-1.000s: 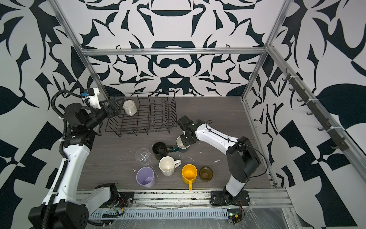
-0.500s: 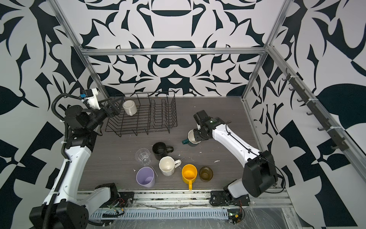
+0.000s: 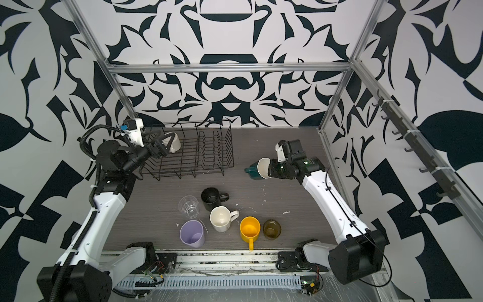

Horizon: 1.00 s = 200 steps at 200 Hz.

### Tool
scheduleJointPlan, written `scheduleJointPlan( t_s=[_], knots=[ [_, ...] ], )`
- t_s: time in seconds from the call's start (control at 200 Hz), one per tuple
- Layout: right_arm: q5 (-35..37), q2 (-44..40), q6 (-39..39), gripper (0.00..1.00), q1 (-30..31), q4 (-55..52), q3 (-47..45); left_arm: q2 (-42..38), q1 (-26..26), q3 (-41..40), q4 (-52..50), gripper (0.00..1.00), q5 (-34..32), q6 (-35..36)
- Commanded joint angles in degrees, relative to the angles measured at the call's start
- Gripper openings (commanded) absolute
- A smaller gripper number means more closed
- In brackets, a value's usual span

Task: Load cups into a dish rack
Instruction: Pick up the cup from the center of the table.

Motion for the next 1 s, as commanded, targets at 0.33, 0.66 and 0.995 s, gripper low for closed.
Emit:
scheduleJointPlan(
  t_s=[0.33, 0.66, 0.995],
  knots=[
    [-17.9, -1.6, 9.1, 0.0, -1.0, 17.2, 4.8, 0.5, -8.4, -11.7, 20.8, 0.97, 11.2, 11.1],
    [-29.4, 1.1, 16.2, 0.0, -0.7, 27.7, 6.1, 5.4, -15.9, -9.6, 20.8, 0.99, 13.1, 15.0],
    [-33.4, 3.7, 16.1, 0.0, 5.3, 29.9, 8.4, 9.8, -21.1, -6.7, 21.7, 0.99, 13.9, 16.2]
  ],
)
